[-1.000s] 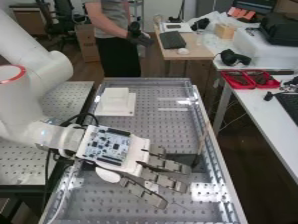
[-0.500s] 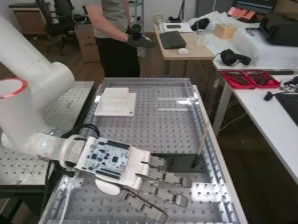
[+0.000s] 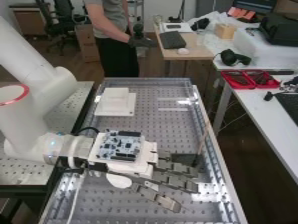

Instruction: Grab the paper clip and place it in the clear container

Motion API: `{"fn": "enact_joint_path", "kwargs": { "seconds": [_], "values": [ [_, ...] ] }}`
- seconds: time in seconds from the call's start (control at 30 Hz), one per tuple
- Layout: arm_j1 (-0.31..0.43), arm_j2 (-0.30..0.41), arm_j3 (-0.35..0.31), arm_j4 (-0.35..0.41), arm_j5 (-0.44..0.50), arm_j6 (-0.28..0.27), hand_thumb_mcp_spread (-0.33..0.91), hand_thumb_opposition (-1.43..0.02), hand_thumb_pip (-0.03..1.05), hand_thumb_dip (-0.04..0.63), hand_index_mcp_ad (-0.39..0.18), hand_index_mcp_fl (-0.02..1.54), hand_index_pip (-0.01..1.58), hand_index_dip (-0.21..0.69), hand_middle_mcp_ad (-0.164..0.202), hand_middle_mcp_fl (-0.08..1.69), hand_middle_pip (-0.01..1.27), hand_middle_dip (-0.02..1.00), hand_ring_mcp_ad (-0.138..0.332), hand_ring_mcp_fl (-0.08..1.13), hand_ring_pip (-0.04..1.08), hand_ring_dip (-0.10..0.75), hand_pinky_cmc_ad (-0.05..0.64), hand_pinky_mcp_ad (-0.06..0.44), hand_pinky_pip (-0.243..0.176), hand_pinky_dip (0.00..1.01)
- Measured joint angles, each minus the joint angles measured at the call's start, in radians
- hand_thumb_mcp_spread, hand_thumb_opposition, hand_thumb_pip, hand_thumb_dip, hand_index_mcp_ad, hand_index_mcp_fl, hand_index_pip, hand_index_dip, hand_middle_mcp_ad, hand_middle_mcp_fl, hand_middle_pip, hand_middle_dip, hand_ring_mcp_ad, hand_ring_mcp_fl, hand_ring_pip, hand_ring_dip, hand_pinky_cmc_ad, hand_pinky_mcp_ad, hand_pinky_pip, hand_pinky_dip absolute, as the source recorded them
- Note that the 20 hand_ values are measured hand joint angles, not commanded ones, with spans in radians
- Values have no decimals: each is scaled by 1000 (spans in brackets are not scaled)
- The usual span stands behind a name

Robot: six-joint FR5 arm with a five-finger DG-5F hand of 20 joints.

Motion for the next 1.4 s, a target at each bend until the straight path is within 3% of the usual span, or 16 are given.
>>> {"fn": "enact_joint_path", "kwargs": {
  "seconds": [0.17,0.47,1.0,1.4],
  "values": [
    [-12,-1,11,-10,-52,-74,489,-812,527,269,-89,239,1328,152,-31,204,122,188,63,47,108,86,241,250,52,195],
    [-28,9,11,-40,-87,-122,489,-815,529,269,-98,255,1356,129,-31,204,119,188,66,63,106,87,244,250,66,195],
    [-5,82,-43,-38,-50,-86,487,-815,536,269,-98,255,1361,122,-28,204,119,188,63,66,106,87,241,250,66,195],
    [-62,41,7,-53,-190,-80,485,-815,539,269,-96,258,1361,108,-28,204,119,188,63,79,105,94,246,250,82,195]
  ]
}}
